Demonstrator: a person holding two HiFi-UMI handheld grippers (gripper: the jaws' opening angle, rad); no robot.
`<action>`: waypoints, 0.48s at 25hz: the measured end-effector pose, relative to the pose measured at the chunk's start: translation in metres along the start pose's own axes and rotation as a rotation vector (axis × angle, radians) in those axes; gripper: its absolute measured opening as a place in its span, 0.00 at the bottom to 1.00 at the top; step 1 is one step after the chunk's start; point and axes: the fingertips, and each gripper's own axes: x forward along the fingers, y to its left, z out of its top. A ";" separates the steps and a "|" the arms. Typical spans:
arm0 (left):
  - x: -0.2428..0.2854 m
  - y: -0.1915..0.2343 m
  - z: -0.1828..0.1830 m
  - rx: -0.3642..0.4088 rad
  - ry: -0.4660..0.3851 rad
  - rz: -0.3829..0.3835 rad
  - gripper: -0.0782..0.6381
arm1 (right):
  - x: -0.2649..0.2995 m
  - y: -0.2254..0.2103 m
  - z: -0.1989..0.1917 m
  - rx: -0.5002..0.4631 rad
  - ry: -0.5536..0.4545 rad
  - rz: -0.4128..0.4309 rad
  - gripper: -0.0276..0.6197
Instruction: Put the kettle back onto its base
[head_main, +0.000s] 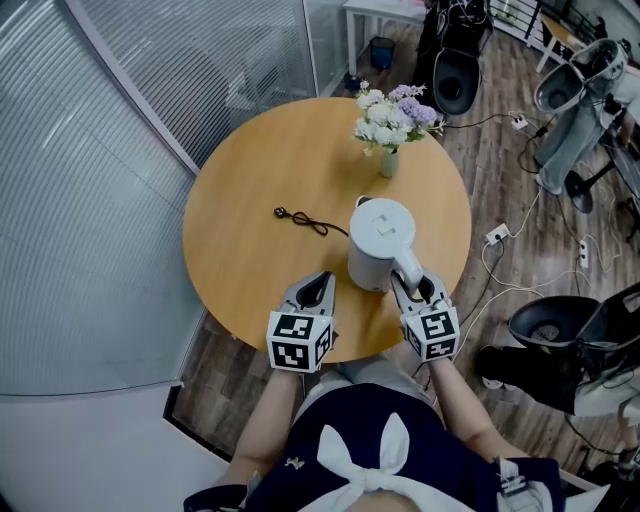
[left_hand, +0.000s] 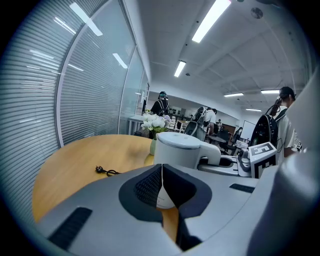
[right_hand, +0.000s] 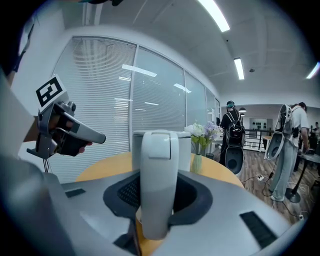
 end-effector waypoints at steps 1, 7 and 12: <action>-0.001 0.000 0.000 0.000 0.001 0.001 0.15 | 0.001 -0.001 0.002 -0.003 -0.001 0.005 0.23; 0.001 0.006 -0.003 -0.004 0.005 0.008 0.15 | 0.018 -0.009 0.010 -0.016 0.018 0.033 0.24; 0.003 0.008 -0.001 0.000 0.002 0.008 0.15 | 0.028 -0.010 0.016 -0.052 0.023 0.040 0.25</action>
